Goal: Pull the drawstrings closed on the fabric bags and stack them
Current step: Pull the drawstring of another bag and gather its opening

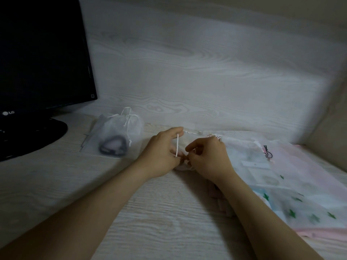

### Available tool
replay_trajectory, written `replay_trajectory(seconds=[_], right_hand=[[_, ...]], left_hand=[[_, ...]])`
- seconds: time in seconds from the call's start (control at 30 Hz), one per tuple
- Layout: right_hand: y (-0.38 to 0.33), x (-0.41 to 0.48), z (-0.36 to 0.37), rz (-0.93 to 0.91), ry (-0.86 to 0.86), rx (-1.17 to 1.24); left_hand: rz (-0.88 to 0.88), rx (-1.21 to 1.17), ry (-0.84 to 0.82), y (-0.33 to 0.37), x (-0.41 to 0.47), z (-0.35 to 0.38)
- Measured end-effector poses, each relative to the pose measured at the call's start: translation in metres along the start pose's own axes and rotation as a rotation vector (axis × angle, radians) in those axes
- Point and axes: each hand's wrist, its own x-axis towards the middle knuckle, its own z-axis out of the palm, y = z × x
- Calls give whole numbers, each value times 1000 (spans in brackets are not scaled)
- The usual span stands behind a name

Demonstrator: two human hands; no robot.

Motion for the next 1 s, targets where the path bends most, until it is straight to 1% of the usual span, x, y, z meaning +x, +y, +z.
replay_trajectory(seconds=[0.13,0.2,0.27,0.33,0.43,0.5,0.6,0.67,0.7,0.77,0.9,1.0], right_hand=[[-5,-1,0,192,-106,390],[-12,-5,-2,231,-183,570],[-17,-9,-1,228,-209,714],[-16,-8,2,239,-162,748],[-9,0,4,364,-59,789],[-7,2,3,388,-31,834],[-10,0,1,341,28,829],[-11,-1,1,262,85,751],[-10,-1,1,231,112,712],[-9,1,0,219,153,669],[-8,0,-2,282,184,597],[-7,-3,-4,233,247,460]], left_hand=[[7,-163,-62,6,-2,-2],[45,-188,-103,10,-5,-4],[76,-181,-142,13,-7,-4],[57,-215,-150,14,-7,-3],[-46,-338,-106,12,-5,-4],[-122,-402,-78,11,-3,-5],[-262,-495,-47,11,-1,-5],[-357,-525,-65,15,0,-6],[-375,-524,-89,17,0,-6],[-363,-485,-138,18,-1,-7],[-305,-301,-189,16,-1,-6],[-284,-241,-203,15,-1,-7]])
